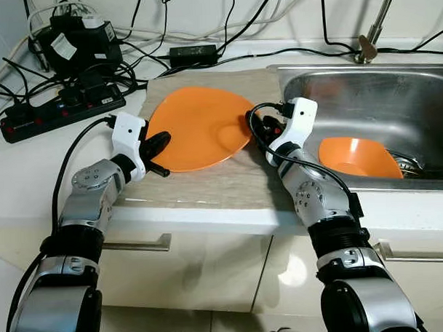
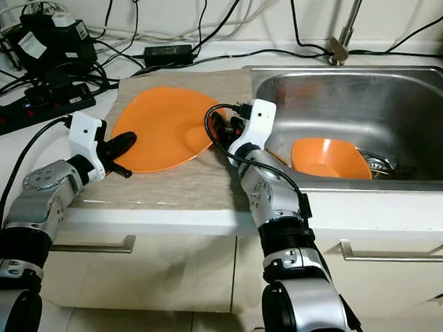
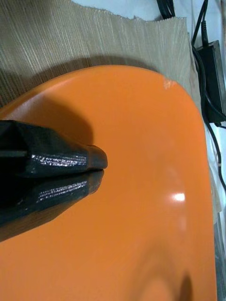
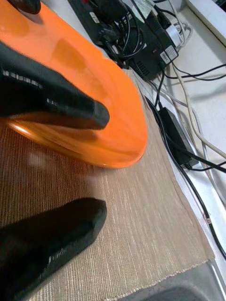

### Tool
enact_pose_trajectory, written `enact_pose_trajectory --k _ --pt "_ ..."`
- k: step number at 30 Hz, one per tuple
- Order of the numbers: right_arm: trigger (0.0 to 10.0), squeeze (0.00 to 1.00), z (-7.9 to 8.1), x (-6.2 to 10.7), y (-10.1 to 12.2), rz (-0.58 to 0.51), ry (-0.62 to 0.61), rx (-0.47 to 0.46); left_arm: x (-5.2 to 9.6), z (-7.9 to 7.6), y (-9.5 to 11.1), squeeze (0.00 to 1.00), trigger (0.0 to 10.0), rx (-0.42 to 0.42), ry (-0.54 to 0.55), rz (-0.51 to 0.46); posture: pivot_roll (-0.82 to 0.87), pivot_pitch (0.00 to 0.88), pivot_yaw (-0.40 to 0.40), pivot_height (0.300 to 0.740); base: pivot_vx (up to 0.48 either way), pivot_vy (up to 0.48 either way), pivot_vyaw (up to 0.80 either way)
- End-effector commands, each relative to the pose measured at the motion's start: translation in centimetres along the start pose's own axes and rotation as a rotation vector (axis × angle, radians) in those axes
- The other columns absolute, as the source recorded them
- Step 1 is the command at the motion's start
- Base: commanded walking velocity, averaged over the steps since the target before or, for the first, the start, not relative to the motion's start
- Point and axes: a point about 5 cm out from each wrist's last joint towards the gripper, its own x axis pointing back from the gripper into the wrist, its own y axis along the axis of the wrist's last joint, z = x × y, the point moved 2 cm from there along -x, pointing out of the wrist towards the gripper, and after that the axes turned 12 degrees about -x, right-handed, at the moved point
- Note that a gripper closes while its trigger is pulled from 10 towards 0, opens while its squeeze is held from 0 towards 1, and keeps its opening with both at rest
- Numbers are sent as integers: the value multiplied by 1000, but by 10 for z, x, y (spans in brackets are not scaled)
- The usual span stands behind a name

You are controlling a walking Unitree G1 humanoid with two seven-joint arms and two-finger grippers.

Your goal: Kitchen organization

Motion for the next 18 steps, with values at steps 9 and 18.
enact_pose_trajectory --k 9,18 --pt "10000 0 6 -4 1 -9 6 42 9 -7 -34 0 10000 32 -19 136 -26 18 23 715 0 0 0" --pt "10000 0 26 -7 2 -42 100 -24 8 -8 -31 0 10000 30 -23 131 -24 19 23 715 0 0 0"
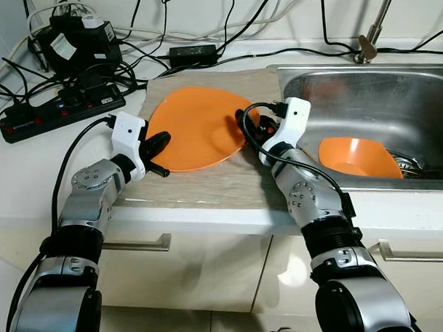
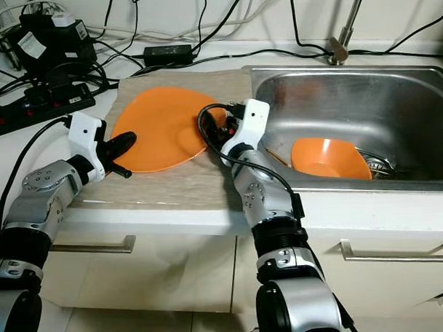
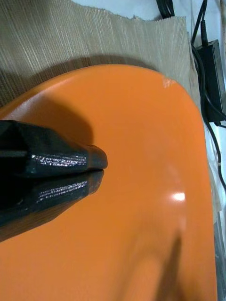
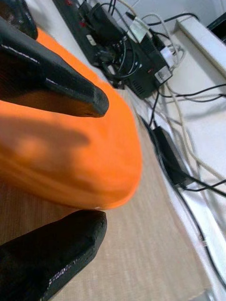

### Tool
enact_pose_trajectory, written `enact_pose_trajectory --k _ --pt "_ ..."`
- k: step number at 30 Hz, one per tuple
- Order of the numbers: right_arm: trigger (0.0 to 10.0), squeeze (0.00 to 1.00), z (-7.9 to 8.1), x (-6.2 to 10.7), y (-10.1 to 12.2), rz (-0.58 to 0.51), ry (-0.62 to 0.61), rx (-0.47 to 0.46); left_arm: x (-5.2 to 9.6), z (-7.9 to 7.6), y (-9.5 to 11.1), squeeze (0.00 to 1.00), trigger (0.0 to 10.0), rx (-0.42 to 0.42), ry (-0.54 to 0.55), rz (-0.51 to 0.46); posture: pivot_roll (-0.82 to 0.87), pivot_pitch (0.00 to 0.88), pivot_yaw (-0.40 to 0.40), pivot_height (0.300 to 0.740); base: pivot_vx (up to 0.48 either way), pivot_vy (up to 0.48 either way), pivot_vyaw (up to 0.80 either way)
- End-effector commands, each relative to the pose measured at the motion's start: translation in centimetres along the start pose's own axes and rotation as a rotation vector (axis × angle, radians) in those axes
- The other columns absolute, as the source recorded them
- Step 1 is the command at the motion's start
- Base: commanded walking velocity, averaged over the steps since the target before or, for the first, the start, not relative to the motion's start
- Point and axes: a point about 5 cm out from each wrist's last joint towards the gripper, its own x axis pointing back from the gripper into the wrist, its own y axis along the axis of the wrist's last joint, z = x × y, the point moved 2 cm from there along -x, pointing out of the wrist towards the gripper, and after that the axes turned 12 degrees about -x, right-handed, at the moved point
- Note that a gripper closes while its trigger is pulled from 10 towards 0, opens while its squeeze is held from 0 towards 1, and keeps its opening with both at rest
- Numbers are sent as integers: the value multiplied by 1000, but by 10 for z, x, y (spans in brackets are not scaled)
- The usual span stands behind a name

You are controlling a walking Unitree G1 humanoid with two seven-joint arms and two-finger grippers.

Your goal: Kitchen organization

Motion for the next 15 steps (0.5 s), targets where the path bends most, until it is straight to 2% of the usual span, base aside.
enact_pose_trajectory --k 1,5,6,7,8,9,10,15 --pt "10000 0 9 -4 5 -23 30 -3 8 -8 -32 0 10000 33 -21 132 -24 19 23 715 0 0 0" --pt "10000 0 11 -6 2 -16 35 8 7 -8 -30 0 10000 33 -23 127 -22 19 23 715 0 0 0" --pt "9529 0 11 -6 2 -15 27 12 7 -8 -29 0 10000 32 -23 124 -22 19 23 715 0 0 0" --pt "9529 0 11 -7 1 -15 23 14 7 -8 -29 0 10000 32 -23 124 -22 19 23 715 0 0 0" --pt "6902 0 10 -7 1 -16 17 17 7 -8 -29 0 10000 32 -23 123 -20 21 22 715 0 0 0" --pt "6902 0 10 -7 1 -16 17 17 7 -8 -29 0 10000 32 -23 123 -20 21 22 715 0 0 0" --pt "0 0 10 -7 1 -16 13 18 7 -8 -29 0 10000 32 -23 123 -20 21 22 715 0 0 0" --pt "0 0 9 -8 -1 -9 8 15 7 -8 -29 0 10000 31 -22 125 -19 22 21 715 0 0 0"
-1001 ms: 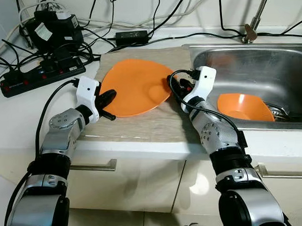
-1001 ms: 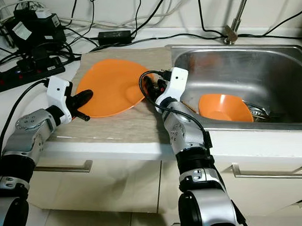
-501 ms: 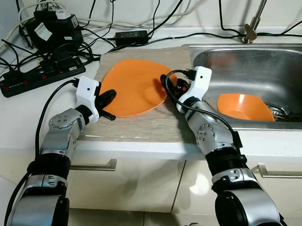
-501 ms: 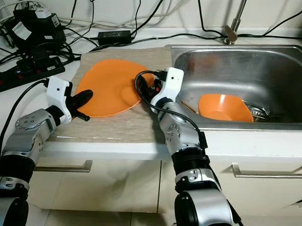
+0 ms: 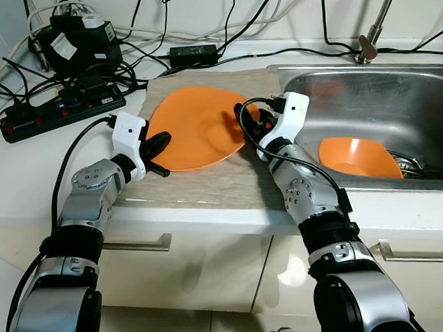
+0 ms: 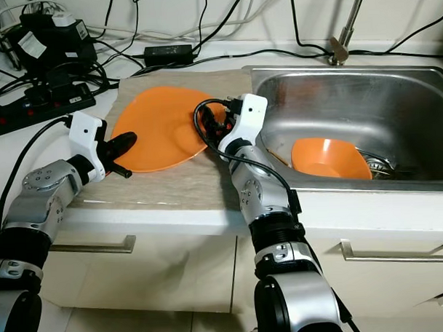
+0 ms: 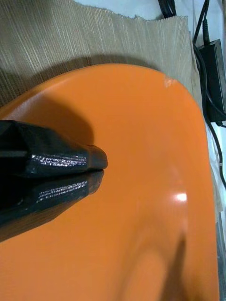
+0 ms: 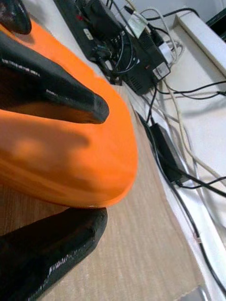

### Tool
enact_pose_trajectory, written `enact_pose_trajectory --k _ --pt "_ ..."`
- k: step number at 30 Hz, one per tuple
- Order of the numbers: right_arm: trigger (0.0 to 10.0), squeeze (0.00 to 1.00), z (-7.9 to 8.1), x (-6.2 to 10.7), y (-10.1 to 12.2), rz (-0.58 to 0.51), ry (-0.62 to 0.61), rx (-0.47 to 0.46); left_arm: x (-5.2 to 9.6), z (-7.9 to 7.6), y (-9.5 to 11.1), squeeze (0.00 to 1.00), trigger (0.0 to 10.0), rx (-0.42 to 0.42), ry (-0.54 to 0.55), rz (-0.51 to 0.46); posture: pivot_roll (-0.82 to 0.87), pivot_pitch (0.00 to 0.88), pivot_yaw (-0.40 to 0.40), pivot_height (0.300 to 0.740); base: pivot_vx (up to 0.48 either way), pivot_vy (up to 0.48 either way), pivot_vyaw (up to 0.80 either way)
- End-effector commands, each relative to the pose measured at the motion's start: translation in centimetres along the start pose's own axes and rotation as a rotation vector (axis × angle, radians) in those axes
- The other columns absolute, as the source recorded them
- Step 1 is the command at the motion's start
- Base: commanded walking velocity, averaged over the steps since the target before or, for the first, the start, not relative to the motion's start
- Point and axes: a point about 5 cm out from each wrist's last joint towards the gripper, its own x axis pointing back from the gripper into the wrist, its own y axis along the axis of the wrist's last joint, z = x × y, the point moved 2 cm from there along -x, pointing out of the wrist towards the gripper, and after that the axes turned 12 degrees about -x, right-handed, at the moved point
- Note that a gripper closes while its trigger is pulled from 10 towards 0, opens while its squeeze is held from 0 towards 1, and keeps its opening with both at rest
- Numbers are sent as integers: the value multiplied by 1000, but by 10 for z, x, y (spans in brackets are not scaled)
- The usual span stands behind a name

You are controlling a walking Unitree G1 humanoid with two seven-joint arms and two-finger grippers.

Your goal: Kitchen organization

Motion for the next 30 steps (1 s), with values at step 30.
enact_pose_trajectory --k 30 --pt "0 0 5 -4 -6 21 -10 -64 8 -6 -28 0 10000 17 -25 120 -19 36 25 715 0 0 0"
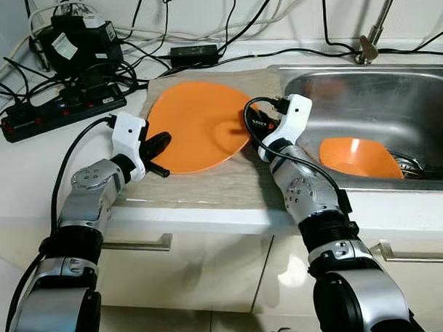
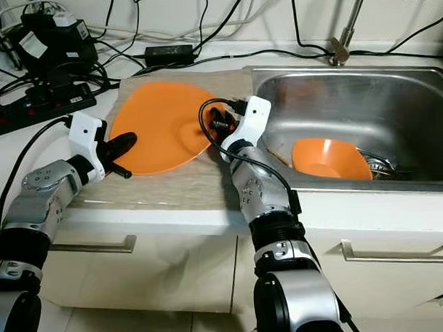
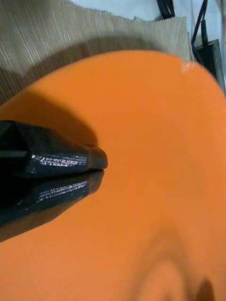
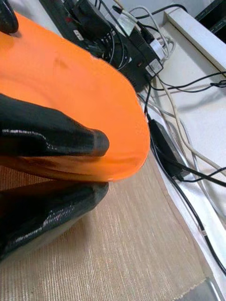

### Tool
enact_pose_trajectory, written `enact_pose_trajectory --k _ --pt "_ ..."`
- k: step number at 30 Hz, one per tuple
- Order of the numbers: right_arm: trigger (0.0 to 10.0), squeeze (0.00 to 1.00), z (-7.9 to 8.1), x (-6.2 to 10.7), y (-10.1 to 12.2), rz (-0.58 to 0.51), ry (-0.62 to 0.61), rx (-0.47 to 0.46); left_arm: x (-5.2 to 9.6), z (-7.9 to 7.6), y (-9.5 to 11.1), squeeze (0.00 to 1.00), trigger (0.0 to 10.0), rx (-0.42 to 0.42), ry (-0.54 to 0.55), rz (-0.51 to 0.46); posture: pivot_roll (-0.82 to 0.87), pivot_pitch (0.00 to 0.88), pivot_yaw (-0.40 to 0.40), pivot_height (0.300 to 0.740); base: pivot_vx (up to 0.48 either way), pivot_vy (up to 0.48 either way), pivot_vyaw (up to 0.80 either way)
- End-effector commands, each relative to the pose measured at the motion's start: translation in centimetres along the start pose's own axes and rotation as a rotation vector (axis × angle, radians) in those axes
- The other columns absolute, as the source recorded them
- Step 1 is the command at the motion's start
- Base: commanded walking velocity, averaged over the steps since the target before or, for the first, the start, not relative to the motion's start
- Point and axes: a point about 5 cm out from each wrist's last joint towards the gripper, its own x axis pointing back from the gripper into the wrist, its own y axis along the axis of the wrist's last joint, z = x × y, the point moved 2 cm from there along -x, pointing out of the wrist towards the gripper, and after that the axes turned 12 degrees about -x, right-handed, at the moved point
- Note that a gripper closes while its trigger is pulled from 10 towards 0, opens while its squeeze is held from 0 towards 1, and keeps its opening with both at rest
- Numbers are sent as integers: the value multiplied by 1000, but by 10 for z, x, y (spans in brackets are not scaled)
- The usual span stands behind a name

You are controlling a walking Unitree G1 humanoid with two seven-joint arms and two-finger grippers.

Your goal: Kitchen organization

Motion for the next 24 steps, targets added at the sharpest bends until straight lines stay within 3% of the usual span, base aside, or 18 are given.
enact_pose_trajectory --k 1,14,24 --pt "0 0 8 -2 -11 42 18 -3 7 -6 -29 0 10000 23 -16 126 -18 37 25 715 0 0 0" --pt "0 0 4 0 -16 58 -2 6 6 -5 -24 0 10000 18 -14 114 -16 32 25 715 0 0 0" --pt "0 0 1 2 -21 67 -9 26 -6 7 16 0 10000 11 90 -25 -16 23 23 715 0 0 0"
